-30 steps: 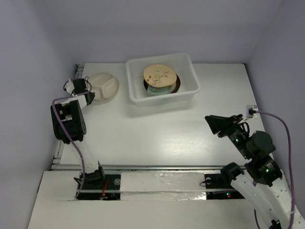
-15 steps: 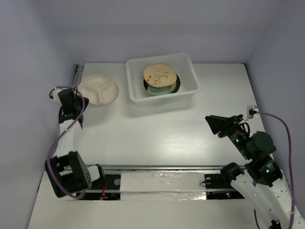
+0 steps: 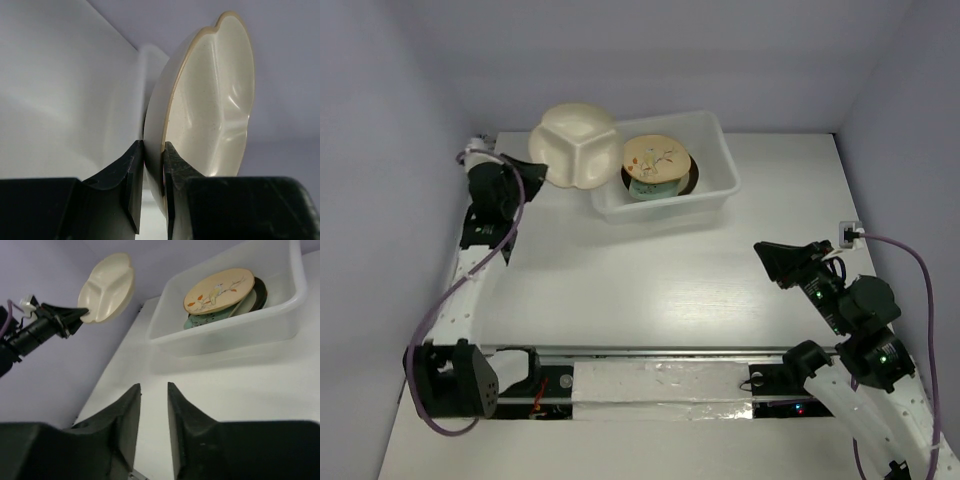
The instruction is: Place the plates into the plastic bin on the countertop
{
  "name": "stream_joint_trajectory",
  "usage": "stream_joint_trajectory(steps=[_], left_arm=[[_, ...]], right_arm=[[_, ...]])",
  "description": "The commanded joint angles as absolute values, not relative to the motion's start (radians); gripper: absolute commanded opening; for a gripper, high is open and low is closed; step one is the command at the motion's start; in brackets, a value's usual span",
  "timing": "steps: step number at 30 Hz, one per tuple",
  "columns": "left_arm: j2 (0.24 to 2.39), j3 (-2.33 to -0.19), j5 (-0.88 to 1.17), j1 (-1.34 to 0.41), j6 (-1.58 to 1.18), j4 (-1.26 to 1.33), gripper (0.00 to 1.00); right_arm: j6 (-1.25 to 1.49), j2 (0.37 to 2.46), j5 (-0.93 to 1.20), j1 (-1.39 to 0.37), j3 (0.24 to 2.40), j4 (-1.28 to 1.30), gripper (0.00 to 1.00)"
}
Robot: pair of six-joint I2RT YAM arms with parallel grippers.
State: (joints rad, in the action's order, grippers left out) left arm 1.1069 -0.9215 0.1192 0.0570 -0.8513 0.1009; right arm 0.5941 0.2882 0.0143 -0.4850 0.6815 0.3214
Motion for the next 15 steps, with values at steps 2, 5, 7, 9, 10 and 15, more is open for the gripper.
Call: stream_joint_trajectory(steps=[2,5,7,9,10,15], left_arm=[[1.216,-1.078,0.196,-0.124,-0.948,0.478,0.0],[1.31,-1.136,0.167,-0.179,-0.936,0.512,0.0],[1.408,-1.201,0.173,-0.219,-0.94,0.523,0.0],[1.503,-1.264,0.166,-0.253,-0.936,0.528,0.0],[1.532,-1.284,0.16,-0.264,-0.936,0.534,0.0],[1.722,-1.409,0.158,-0.304,-0.948,0.545,0.0]], right_arm=[[0.577,0.295,0.005,-0.485,0.729,0.327,0.24],[0.577,0.291,-0.028,-0.485,0.729,0.342,0.21],[0.58,0.288,-0.032,-0.485,0.727,0.356,0.21],[0.577,0.287,-0.035,-0.485,0.726,0.364,0.21],[0.58,0.288,-0.034,-0.485,0.727,0.367,0.21],[0.589,0.276,-0.023,-0.485,0.727,0.379,0.21]])
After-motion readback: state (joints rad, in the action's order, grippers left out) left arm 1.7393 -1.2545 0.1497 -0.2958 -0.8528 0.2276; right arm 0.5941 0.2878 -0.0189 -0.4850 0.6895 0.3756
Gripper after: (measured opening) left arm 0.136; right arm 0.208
